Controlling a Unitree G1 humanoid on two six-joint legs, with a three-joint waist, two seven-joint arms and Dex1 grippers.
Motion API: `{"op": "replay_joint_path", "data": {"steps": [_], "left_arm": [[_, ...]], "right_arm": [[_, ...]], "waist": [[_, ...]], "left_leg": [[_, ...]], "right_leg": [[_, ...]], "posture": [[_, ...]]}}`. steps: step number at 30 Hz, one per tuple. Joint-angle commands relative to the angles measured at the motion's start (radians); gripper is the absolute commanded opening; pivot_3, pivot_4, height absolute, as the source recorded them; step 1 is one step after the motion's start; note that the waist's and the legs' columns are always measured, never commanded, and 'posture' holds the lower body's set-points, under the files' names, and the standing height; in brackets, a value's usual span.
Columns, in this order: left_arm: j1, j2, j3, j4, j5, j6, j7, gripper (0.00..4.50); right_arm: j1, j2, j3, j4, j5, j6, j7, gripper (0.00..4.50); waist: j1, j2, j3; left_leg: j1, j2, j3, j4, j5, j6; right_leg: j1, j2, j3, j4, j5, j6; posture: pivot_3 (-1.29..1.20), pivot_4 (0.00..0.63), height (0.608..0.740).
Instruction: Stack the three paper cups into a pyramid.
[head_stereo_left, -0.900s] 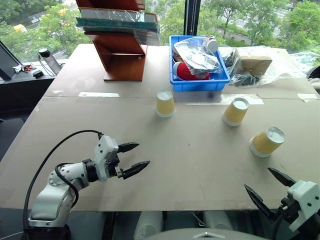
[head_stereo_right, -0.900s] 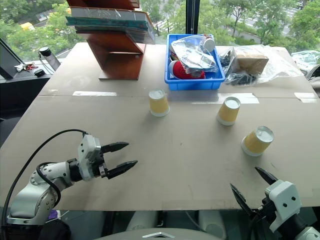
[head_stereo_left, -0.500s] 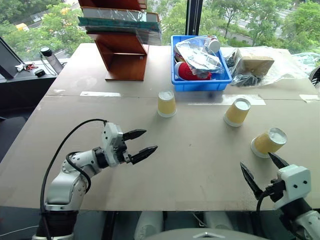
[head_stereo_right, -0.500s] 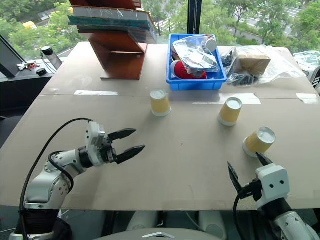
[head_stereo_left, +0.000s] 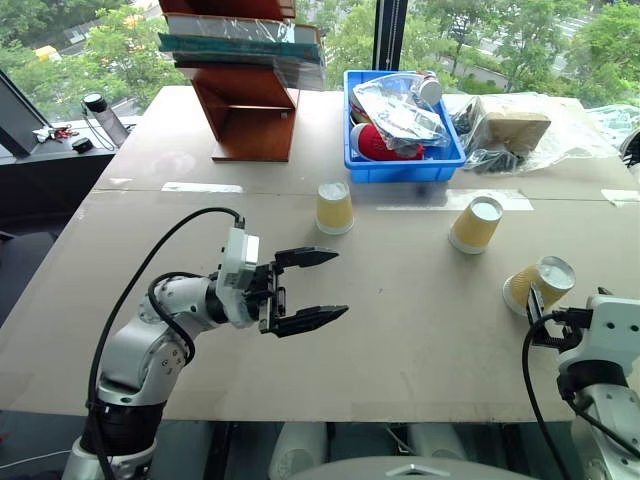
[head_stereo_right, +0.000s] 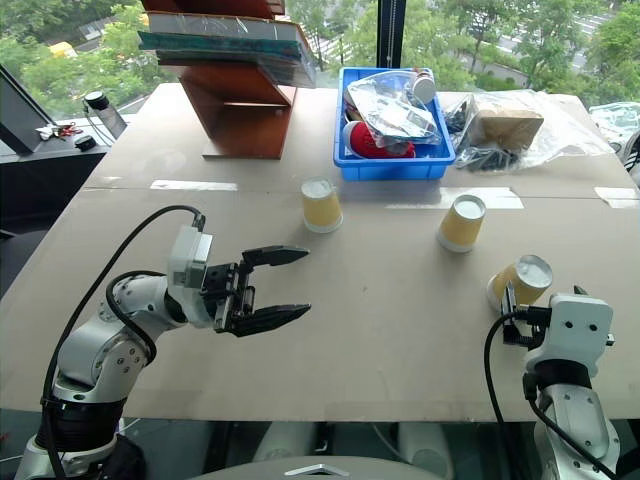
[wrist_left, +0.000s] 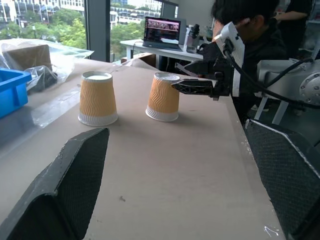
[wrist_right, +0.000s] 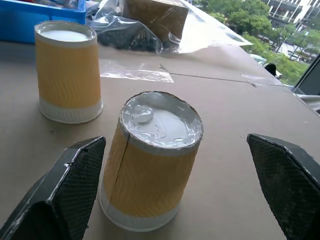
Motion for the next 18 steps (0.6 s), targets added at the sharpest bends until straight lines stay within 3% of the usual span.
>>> {"op": "replay_joint_path", "data": {"steps": [1, 18], "left_arm": [[-0.027, 0.006, 0.006, -0.041, -0.024, 0.011, 0.012, 4.5], [-0.006, 0.013, 0.009, -0.062, -0.02, 0.02, 0.041, 4.5]], "right_arm": [[-0.041, 0.0, -0.042, 0.016, 0.029, 0.02, -0.011, 4.49], [-0.219, -0.049, -0.123, 0.053, 0.179, 0.14, -0.001, 4.49]], "waist": [[0.0, 0.0, 0.0], [-0.021, 0.0, 0.0]], "left_leg": [[0.0, 0.0, 0.0, 0.0, 0.0, 0.0], [0.0, 0.0, 0.0, 0.0, 0.0, 0.0]], "right_leg": [[0.0, 0.0, 0.0, 0.0, 0.0, 0.0], [0.0, 0.0, 0.001, 0.0, 0.001, 0.001]], "posture": [[0.0, 0.15, 0.74], [0.0, 0.15, 0.74]]}}
